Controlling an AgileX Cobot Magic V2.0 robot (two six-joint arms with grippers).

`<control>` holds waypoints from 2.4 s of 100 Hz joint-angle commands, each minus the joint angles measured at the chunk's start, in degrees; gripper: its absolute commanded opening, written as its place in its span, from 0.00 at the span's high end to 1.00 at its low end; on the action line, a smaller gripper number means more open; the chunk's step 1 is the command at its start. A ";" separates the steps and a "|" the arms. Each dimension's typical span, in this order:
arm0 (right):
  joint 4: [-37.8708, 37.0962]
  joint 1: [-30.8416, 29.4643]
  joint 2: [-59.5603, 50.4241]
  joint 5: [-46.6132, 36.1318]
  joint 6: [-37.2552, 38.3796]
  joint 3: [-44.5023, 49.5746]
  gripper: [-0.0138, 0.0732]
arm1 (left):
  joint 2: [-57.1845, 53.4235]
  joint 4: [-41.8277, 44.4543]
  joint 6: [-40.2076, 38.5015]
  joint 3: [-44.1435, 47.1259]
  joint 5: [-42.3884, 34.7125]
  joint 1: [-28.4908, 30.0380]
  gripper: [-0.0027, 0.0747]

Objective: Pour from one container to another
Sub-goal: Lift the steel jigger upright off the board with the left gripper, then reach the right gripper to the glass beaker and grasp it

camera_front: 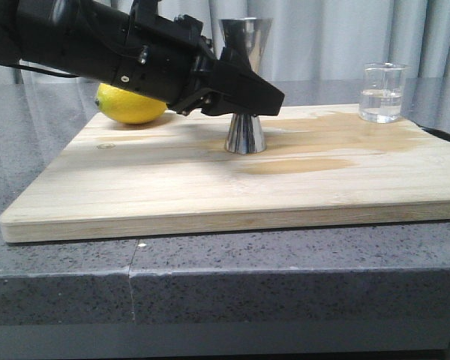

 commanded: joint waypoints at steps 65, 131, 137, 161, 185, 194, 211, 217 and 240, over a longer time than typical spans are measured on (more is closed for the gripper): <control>-1.13 -0.32 1.48 -6.66 -0.59 -2.05 0.90 | -2.72 -2.67 -0.41 -1.67 8.07 -0.52 0.94; -2.46 -0.32 22.28 -30.28 -0.59 2.01 0.82 | -12.18 11.04 -15.23 -7.94 13.59 -0.41 0.99; -3.30 -0.32 25.23 -33.77 -0.59 2.27 0.71 | -13.26 11.62 -15.23 -8.39 13.08 -0.41 0.99; -4.14 -0.32 39.95 -46.62 -0.59 2.27 0.27 | -14.77 13.11 -15.23 -8.39 10.57 -0.41 0.99; -6.24 -0.32 52.87 -62.44 -1.41 2.17 0.28 | -14.77 13.74 -15.23 -8.39 9.65 -0.41 0.99; -6.11 -0.32 56.26 -66.30 -5.06 2.08 0.28 | -14.77 13.87 -15.23 -8.39 9.65 -0.41 0.99; -3.88 -0.42 60.96 -71.42 -9.13 2.08 0.28 | -14.77 14.14 -15.23 -8.39 9.65 -0.41 0.99; -2.55 -0.42 61.84 -72.77 -11.26 2.08 0.28 | -14.77 14.24 -15.31 -8.39 9.65 -0.41 0.99; -0.80 -0.42 64.38 -73.97 -13.66 -0.05 0.28 | -14.77 14.46 -15.36 -8.39 9.65 -0.41 0.99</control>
